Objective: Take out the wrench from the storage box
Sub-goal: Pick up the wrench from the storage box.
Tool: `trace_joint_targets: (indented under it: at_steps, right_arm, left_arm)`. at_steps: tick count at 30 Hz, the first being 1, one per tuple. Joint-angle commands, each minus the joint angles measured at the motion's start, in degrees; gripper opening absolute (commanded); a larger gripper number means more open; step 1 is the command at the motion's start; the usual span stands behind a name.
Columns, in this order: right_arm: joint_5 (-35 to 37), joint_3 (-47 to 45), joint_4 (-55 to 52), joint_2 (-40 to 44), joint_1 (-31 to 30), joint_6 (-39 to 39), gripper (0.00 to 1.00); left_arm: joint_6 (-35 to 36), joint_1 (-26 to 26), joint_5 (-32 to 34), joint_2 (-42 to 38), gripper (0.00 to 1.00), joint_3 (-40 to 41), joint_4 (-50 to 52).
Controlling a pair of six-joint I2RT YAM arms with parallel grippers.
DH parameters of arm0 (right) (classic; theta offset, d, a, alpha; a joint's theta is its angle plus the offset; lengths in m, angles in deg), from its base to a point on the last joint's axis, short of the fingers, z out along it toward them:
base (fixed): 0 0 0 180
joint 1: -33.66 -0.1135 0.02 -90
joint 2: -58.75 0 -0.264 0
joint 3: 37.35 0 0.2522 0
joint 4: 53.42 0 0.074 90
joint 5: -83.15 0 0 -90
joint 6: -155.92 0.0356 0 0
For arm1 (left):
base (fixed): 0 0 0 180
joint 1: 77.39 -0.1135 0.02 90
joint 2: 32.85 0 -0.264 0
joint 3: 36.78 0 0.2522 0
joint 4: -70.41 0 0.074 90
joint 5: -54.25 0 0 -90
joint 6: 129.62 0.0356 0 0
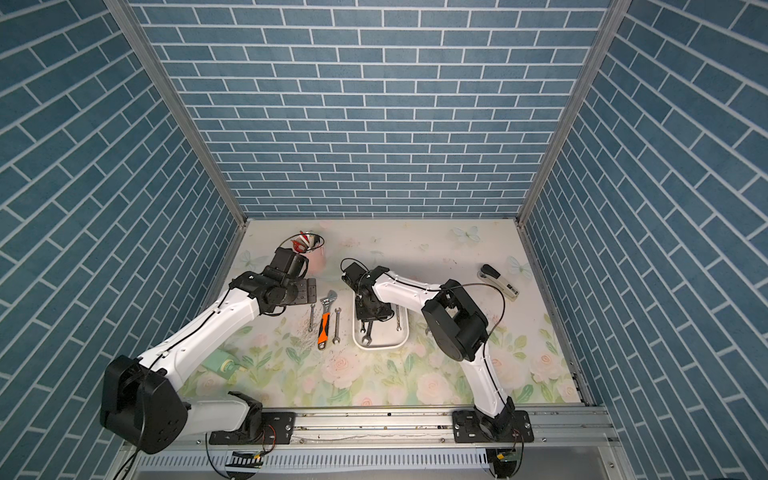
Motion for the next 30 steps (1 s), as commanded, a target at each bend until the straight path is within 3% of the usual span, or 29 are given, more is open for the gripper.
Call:
trace_joint_targets:
  at_steps: [1, 5, 13, 26, 30]
  right_arm:
    - [0.38, -1.12, -1.21, -0.42, -0.31, -1.15, 0.25]
    - [0.72, -1.01, -1.87, -0.15, 0.03, -2.89, 0.20]
    - [0.09, -3.08, -2.56, 1.95, 1.83, -6.85, 0.18]
    - [1.43, -3.62, -7.47, 4.31, 3.75, -7.73, 0.28]
    - [-0.45, -4.14, -5.26, 4.34, 3.82, -5.60, 0.36]
  left_arm:
    - [0.28, -0.18, 1.05, 0.35, 0.97, -0.03, -0.15]
    - [0.28, -0.15, 1.05, 0.35, 0.97, -0.22, 0.05]
    - [0.61, -0.18, 1.50, 0.27, 0.97, -0.64, 0.58]
    - [0.50, -0.13, 1.34, 0.40, 0.97, -0.40, 0.70]
    - [0.47, -0.16, 0.85, 0.35, 0.97, -0.04, 0.26]
